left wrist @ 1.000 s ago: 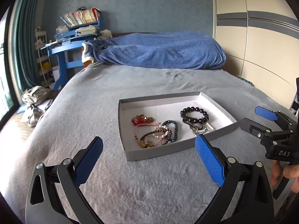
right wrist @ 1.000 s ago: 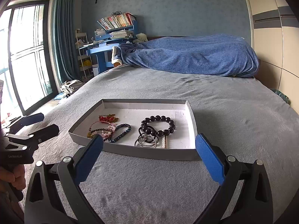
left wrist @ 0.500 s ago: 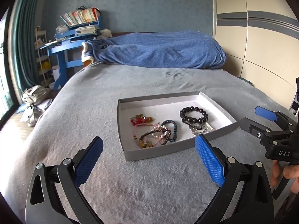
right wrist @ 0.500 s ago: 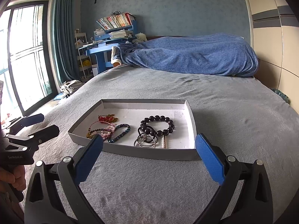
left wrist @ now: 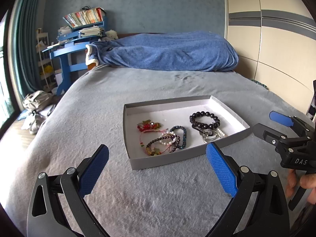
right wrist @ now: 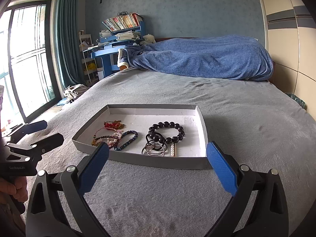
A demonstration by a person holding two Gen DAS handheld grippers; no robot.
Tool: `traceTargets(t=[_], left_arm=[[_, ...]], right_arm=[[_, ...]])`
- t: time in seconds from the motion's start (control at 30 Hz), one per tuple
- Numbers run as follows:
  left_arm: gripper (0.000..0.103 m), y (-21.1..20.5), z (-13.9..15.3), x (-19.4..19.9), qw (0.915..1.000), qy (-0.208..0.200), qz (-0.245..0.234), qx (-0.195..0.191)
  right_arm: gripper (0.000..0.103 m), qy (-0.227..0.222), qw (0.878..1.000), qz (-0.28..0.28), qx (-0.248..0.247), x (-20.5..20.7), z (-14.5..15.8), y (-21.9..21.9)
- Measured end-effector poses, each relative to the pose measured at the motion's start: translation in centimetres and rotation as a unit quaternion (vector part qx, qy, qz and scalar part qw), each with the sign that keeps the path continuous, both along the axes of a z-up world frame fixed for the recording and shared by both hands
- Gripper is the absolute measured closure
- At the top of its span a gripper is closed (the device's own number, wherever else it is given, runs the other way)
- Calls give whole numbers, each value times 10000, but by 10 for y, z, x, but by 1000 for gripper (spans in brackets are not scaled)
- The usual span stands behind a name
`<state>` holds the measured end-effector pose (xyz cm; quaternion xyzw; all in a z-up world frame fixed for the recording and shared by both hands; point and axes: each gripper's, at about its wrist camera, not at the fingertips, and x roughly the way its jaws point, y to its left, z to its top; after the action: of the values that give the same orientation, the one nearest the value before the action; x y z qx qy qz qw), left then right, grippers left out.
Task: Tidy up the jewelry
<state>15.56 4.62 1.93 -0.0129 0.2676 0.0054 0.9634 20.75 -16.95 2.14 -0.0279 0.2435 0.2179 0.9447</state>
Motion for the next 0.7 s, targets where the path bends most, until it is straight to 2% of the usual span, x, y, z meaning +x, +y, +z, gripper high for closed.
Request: traceTargets(t=[0.7], left_arm=[[5,-1,-3,-1,10000,19,28,37]], right_arm=[[6,7,10000,0,-1,-1,-1,-2]])
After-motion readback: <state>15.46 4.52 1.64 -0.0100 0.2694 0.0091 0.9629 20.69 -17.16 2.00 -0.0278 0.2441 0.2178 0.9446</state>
